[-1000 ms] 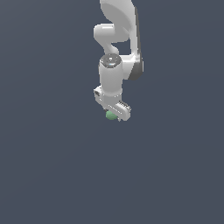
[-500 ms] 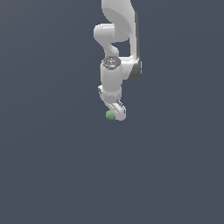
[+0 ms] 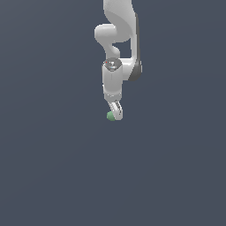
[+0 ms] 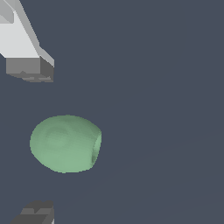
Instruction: Pick up the object and move it to a goal position.
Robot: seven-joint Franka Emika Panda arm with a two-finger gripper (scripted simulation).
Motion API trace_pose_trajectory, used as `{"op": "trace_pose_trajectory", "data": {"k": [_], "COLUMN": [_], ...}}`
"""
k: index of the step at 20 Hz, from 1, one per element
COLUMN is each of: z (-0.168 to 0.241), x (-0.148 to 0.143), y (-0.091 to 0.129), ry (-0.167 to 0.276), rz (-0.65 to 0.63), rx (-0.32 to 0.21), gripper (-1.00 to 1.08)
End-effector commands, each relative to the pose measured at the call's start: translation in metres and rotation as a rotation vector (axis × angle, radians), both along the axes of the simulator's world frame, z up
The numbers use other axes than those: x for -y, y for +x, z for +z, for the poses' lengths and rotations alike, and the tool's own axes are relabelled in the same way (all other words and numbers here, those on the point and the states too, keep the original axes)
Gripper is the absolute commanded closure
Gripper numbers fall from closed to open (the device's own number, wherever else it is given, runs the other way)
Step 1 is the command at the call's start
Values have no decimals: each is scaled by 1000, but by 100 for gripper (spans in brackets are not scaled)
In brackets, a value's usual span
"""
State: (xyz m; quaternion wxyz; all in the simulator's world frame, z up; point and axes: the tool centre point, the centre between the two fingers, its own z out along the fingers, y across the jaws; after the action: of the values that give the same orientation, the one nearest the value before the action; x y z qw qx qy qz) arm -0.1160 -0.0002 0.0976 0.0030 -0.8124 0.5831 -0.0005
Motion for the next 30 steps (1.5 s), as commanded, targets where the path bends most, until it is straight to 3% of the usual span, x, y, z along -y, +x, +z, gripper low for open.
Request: {"op": "trace_pose_trajectory", "data": {"k": [1, 16, 30], "z": [-3, -11, -56], "x": [0, 1, 1], "y": [-5, -15, -16], "ry": [-1, -4, -4], "rz": [-46, -124, -128], "rx": [-1, -5, -5], "gripper": [-92, -92, -92]}}
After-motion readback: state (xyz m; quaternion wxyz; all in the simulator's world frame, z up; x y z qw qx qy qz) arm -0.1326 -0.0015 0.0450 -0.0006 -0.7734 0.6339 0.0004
